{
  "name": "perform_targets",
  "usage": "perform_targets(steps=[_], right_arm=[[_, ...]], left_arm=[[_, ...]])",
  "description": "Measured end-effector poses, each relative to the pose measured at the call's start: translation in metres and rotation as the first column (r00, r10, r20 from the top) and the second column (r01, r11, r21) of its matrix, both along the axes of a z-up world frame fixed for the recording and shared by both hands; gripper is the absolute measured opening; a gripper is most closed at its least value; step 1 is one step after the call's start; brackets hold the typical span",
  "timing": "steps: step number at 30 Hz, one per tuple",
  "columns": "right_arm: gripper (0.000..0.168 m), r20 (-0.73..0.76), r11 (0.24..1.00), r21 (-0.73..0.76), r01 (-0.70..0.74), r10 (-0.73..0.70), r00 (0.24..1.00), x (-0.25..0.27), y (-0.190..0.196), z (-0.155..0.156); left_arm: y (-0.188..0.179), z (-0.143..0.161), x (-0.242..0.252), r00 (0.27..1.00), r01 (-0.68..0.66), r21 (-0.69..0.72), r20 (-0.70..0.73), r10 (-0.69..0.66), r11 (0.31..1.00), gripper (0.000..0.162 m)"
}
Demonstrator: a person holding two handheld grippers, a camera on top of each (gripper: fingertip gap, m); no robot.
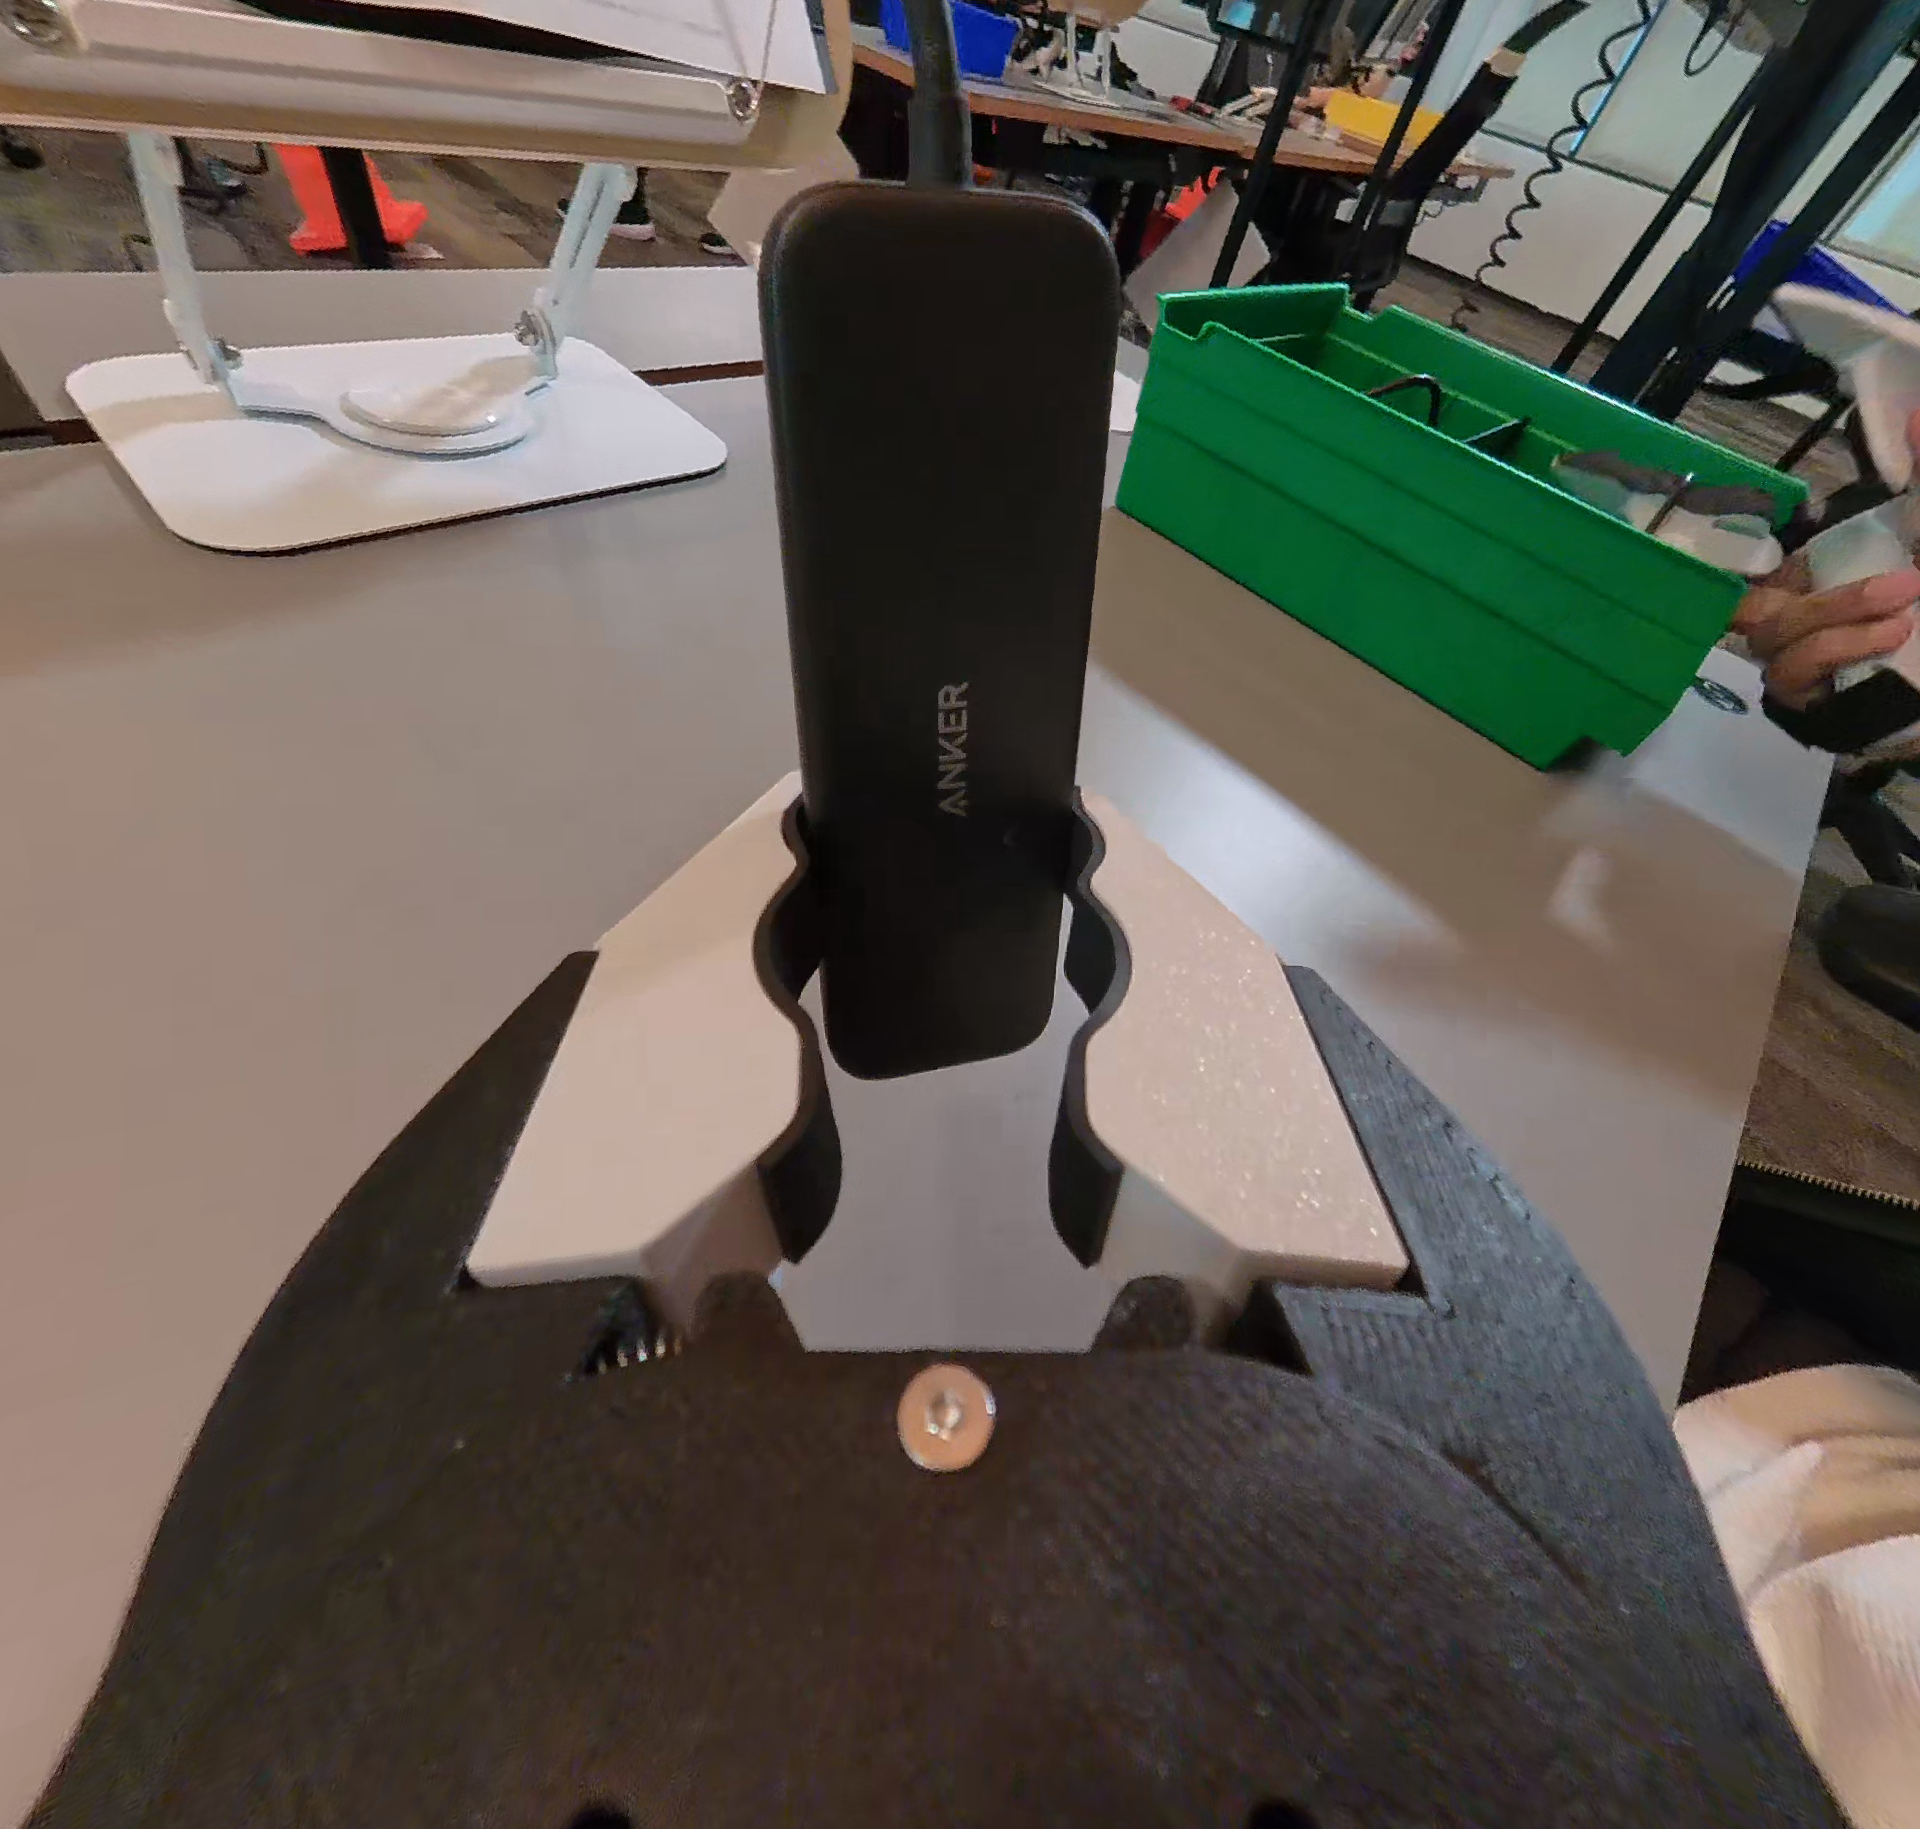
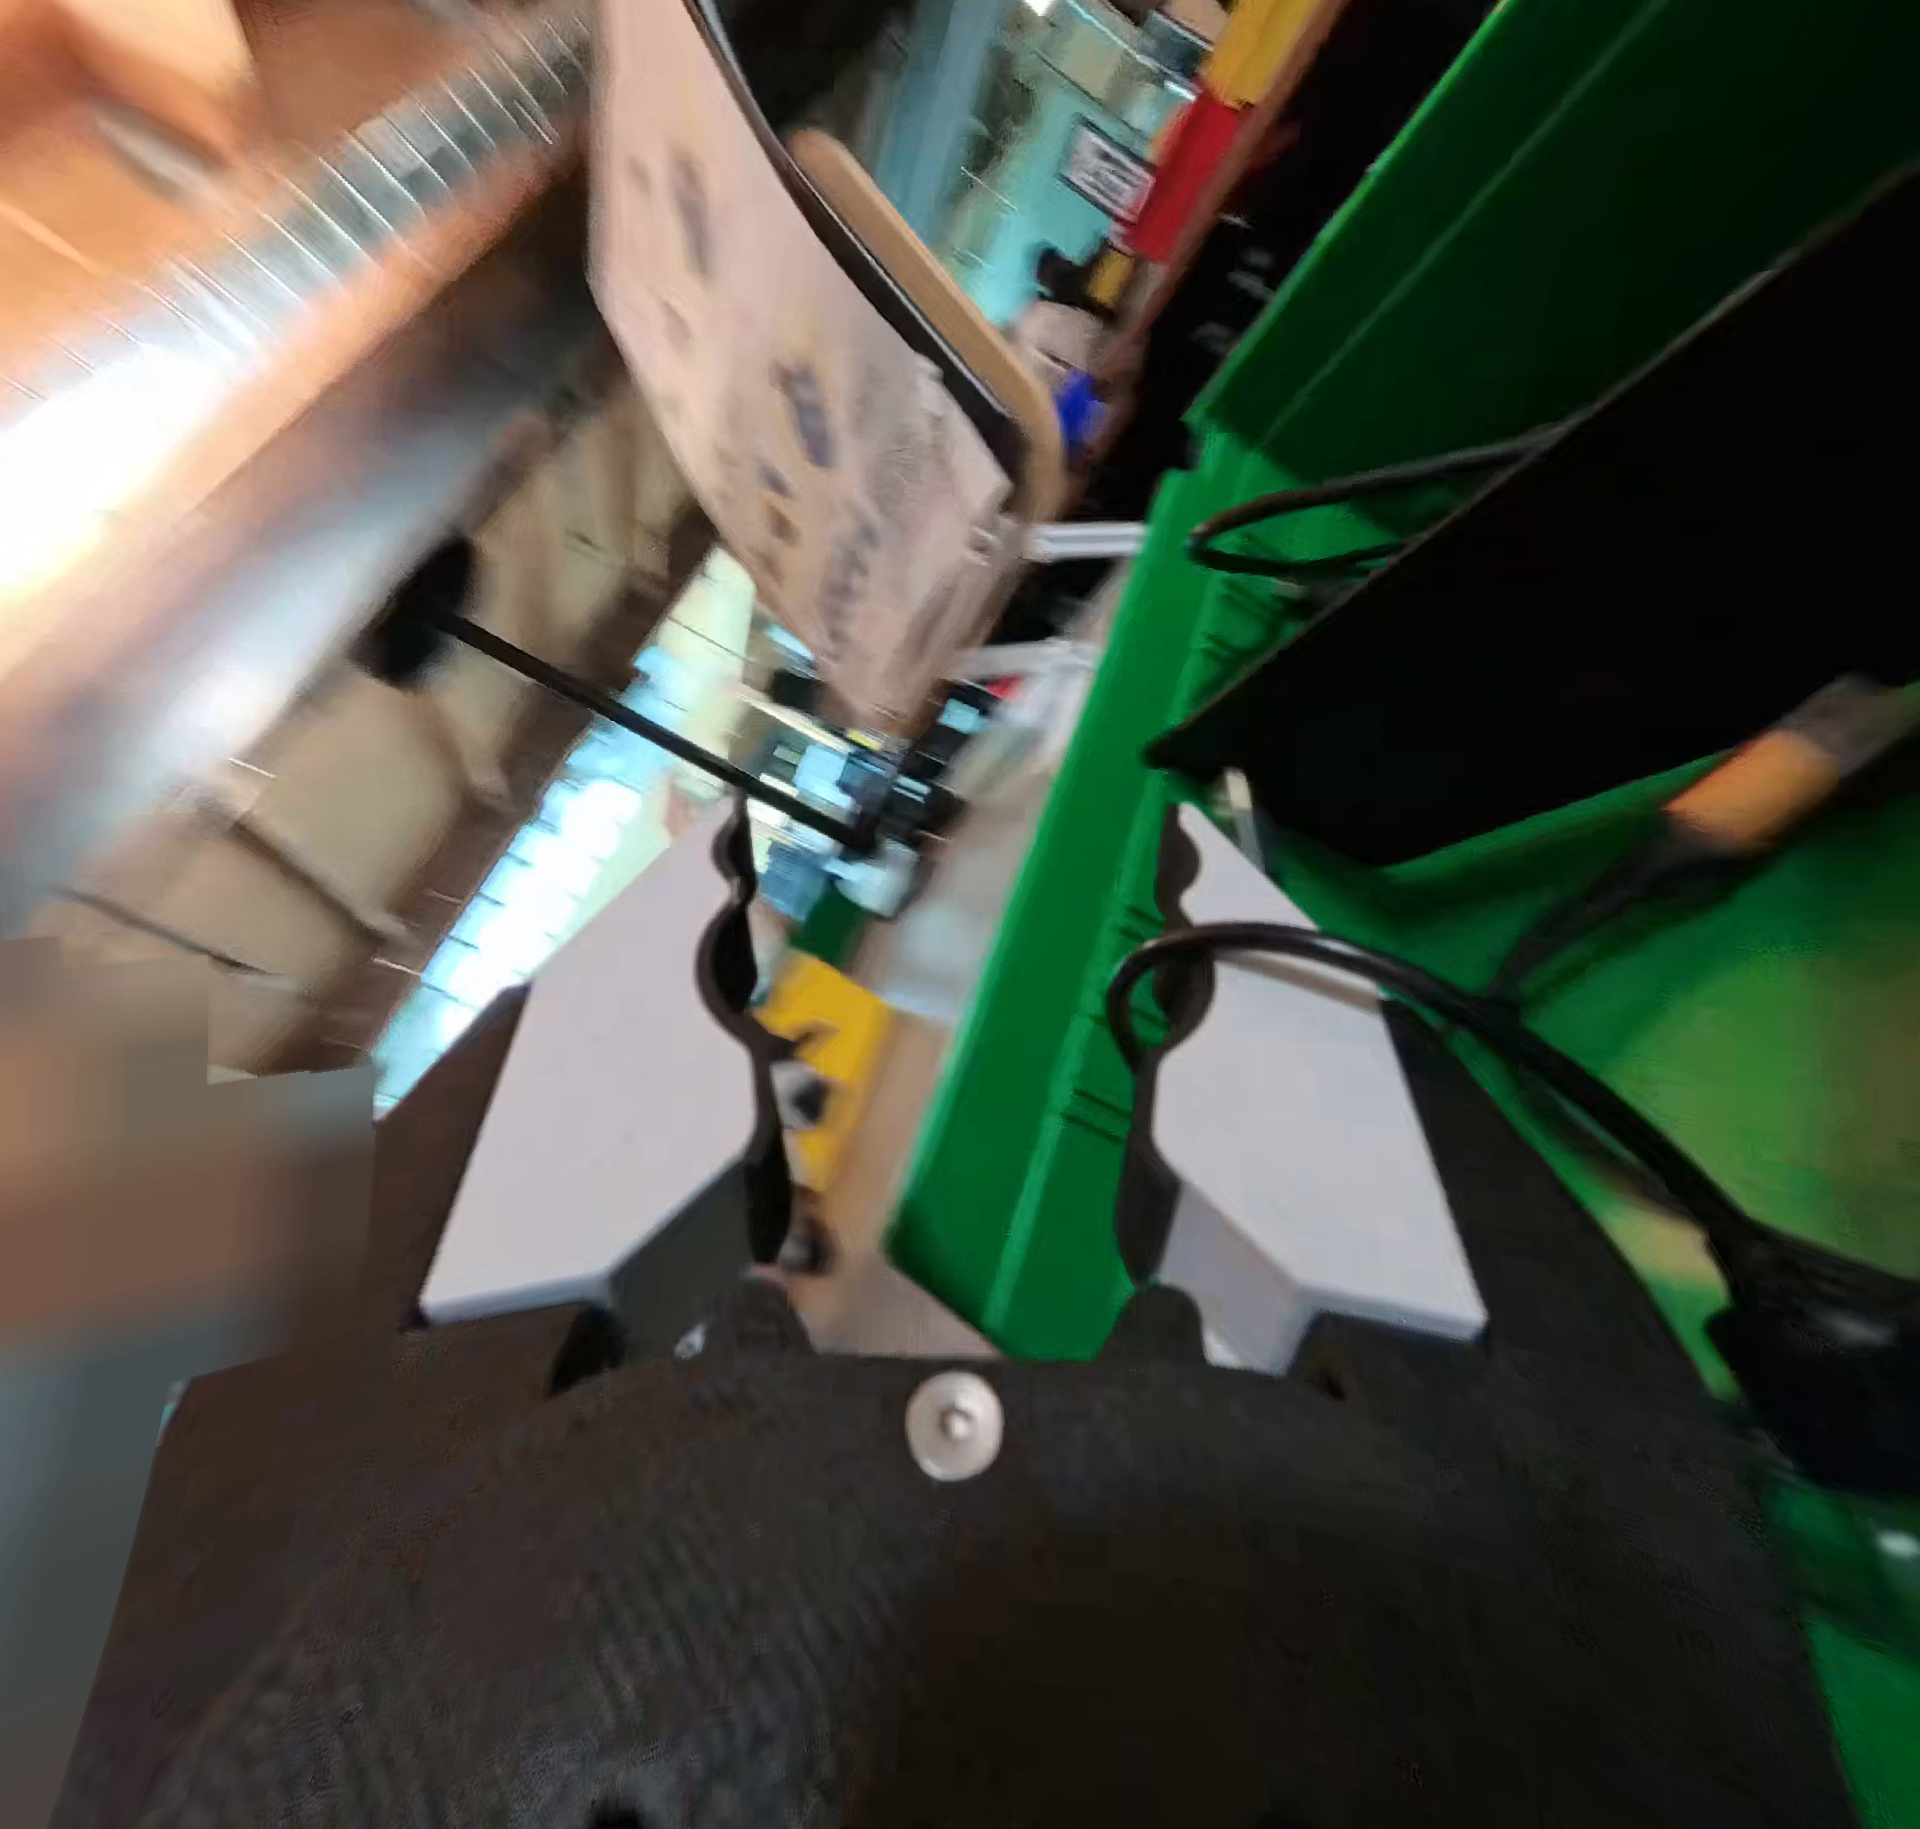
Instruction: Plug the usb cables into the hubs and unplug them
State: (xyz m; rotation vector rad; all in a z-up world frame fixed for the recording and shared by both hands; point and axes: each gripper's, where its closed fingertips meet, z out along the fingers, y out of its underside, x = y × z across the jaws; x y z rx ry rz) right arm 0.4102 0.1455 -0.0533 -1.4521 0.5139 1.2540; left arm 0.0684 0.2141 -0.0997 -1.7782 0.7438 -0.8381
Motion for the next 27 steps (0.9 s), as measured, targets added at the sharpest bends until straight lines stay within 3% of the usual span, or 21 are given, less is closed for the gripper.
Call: perform_targets(steps=[2, 3, 8, 11, 14, 18, 21, 24, 27], right_arm=[[0.07, -0.115, 0.996, 0.082, 0.047, -0.037, 0.993, 0.011, -0.008, 0.015], [0.065, -0.087, 0.995, 0.087, 0.055, -0.048, 0.995, 0.013, -0.01, 0.017], [0.073, 0.269, 0.981, -0.19, -0.038, 0.09, 0.959, -0.006, -0.019, -0.023], [0.074, 0.565, 0.927, -0.365, 0.081, 0.152, 0.811, 0.014, -0.037, -0.05], [0.07, 0.677, 0.913, -0.368, 0.176, 0.133, 0.724, 0.031, -0.055, -0.033], [0.073, 0.835, 0.868, -0.388, 0.31, 0.188, 0.517, 0.047, -0.076, -0.03], [0.066, 0.882, 0.883, -0.309, 0.354, 0.126, 0.453, 0.054, -0.073, -0.025], [0.068, 0.881, 0.899, -0.266, 0.347, 0.08, 0.466, 0.052, -0.075, -0.015], [0.071, 0.833, 0.96, -0.111, 0.257, -0.05, 0.551, 0.025, -0.08, 0.015]], left_arm=[[-0.002, -0.001, 0.005, 1.0, 0.017, -0.001, -0.004, -0.017, 1.0, 0.044], [-0.003, -0.001, 0.008, 1.0, 0.026, 0.0, -0.009, -0.026, 1.0, 0.044], [-0.008, -0.003, 0.022, 0.996, 0.078, 0.01, -0.032, -0.077, 0.997, 0.044], [-0.013, -0.005, 0.031, 0.993, 0.11, 0.011, -0.051, -0.109, 0.994, 0.044], [-0.017, -0.008, 0.038, 0.988, 0.132, 0.025, -0.088, -0.13, 0.991, 0.044], [-0.022, -0.01, 0.046, 0.98, 0.152, 0.05, -0.134, -0.144, 0.987, 0.044], [-0.028, -0.01, 0.052, 0.976, 0.168, 0.058, -0.151, -0.158, 0.984, 0.044], [-0.033, -0.008, 0.055, 0.972, 0.178, 0.066, -0.168, -0.165, 0.982, 0.044], [-0.039, -0.002, 0.061, 0.967, 0.168, 0.052, -0.204, -0.154, 0.984, 0.044]])
